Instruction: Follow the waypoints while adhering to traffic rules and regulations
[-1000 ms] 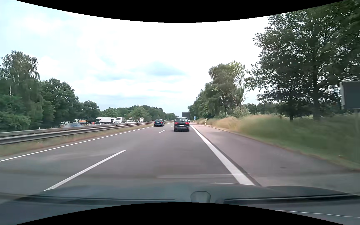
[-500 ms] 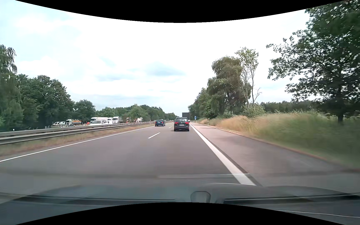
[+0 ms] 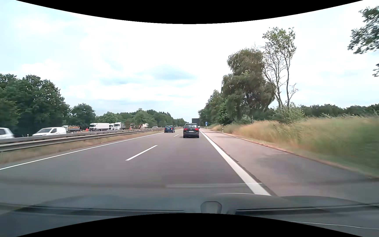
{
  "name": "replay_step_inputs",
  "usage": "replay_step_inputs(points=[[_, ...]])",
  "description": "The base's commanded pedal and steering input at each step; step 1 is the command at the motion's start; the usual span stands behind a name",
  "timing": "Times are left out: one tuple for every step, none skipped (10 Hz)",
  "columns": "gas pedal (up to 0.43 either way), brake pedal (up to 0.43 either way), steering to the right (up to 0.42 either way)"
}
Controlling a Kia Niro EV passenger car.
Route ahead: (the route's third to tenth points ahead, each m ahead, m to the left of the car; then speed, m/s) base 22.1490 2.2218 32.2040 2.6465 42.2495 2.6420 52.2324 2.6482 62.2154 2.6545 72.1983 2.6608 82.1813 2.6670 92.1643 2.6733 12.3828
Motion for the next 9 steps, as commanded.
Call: replay_step_inputs(points=[[0.138,0.000,-0.003],[0.150,0.000,-0.003],[0.150,0.000,-0.003],[0.150,0.000,-0.003],[0.150,0.000,-0.003],[0.150,0.000,-0.003],[0.157,0.000,-0.003],[0.157,0.000,-0.003],[0.169,0.000,-0.003]])
